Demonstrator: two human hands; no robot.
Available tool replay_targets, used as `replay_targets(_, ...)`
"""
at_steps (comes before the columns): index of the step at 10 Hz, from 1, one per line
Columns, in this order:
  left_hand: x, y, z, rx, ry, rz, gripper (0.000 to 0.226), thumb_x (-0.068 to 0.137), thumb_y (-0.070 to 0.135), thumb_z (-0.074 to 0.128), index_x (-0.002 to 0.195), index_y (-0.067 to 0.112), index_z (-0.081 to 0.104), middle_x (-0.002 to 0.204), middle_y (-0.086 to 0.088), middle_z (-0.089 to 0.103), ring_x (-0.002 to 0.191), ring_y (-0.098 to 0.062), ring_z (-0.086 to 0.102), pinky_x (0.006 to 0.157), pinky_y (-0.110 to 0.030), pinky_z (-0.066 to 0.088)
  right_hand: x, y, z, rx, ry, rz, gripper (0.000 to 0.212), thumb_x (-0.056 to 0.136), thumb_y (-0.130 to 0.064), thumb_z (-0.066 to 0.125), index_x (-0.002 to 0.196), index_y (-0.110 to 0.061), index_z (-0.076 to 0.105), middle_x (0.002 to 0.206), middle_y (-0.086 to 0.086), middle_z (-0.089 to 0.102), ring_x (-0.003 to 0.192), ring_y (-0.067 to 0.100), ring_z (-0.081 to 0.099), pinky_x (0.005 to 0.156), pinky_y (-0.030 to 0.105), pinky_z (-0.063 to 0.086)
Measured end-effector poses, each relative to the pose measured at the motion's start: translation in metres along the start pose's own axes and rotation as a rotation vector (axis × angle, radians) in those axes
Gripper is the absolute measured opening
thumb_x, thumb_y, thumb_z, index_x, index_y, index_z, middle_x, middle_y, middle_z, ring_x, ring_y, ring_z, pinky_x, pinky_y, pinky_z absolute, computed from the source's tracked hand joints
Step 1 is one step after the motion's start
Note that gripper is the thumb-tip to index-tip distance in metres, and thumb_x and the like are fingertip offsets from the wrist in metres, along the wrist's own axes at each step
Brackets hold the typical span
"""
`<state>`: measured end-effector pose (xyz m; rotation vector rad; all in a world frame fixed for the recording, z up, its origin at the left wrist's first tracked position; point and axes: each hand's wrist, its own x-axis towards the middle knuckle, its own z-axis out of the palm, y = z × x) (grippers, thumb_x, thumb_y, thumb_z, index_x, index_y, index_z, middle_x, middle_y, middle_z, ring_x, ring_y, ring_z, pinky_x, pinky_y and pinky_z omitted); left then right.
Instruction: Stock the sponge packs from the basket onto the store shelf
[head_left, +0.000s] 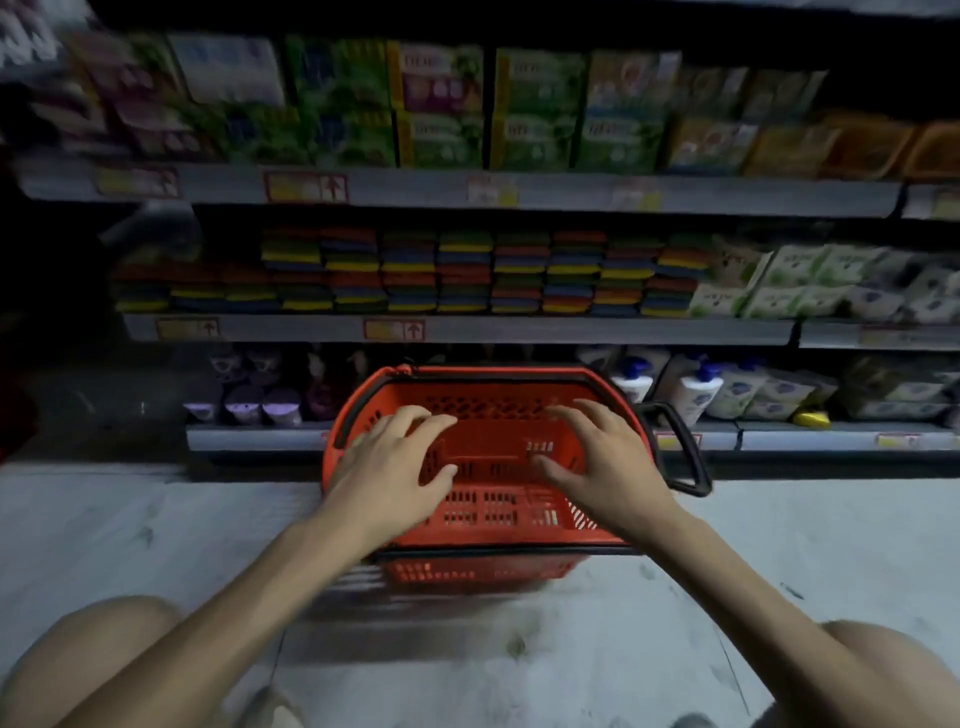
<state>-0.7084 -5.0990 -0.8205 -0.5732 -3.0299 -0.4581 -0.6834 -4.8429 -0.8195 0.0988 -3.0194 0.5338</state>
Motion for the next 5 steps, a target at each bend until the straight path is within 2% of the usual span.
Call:
replay_targets(1, 0.015, -0.012, 0.038, 0.008, 0.002, -0.013, 0.064, 0.087, 0.057, 0.048, 0.146, 0.032, 0.051, 0.145, 0.002, 0.050, 0.133, -0.024, 0.052, 0.107, -0.042, 0.046, 0.011, 0.023, 0.042, 0.001, 0.045, 0.041, 0.077, 0.085, -0.066, 0.047, 0.146, -0.019, 0.053, 0.150, 0.014, 0.050, 0.140, 0.034, 0.047, 0.114, 0.046, 0.041)
replay_targets(2, 0.033, -0.023, 0.066, 0.121, -0.064, 0.076, 0.067, 0.085, 0.060, 0.048, 0.143, 0.028, 0.056, 0.148, -0.006, 0.051, 0.135, -0.029, 0.050, 0.112, -0.048, 0.041, 0.019, 0.040, 0.067, -0.053, 0.021, -0.039, 0.070, 0.090, -0.054, 0.057, 0.149, -0.019, 0.049, 0.155, 0.016, 0.044, 0.144, 0.035, 0.042, 0.117, 0.049, 0.038)
replay_targets(3, 0.050, -0.042, 0.085, 0.167, -0.177, 0.117, 0.069, 0.087, 0.065, 0.050, 0.144, 0.028, 0.057, 0.153, -0.008, 0.048, 0.140, -0.031, 0.046, 0.115, -0.053, 0.036, 0.028, 0.058, 0.080, -0.091, -0.038, -0.076, 0.070, 0.095, -0.054, 0.056, 0.153, -0.016, 0.045, 0.159, 0.017, 0.038, 0.150, 0.037, 0.033, 0.119, 0.055, 0.033)
replay_targets(5, 0.065, -0.039, 0.100, 0.113, -0.393, 0.036, 0.073, 0.088, 0.068, 0.046, 0.150, 0.029, 0.048, 0.158, -0.008, 0.040, 0.145, -0.030, 0.039, 0.117, -0.052, 0.034, 0.040, 0.058, 0.100, -0.104, -0.293, 0.093, 0.073, 0.099, -0.065, 0.035, 0.155, -0.018, 0.041, 0.163, 0.019, 0.033, 0.154, 0.036, 0.024, 0.124, 0.053, 0.025)
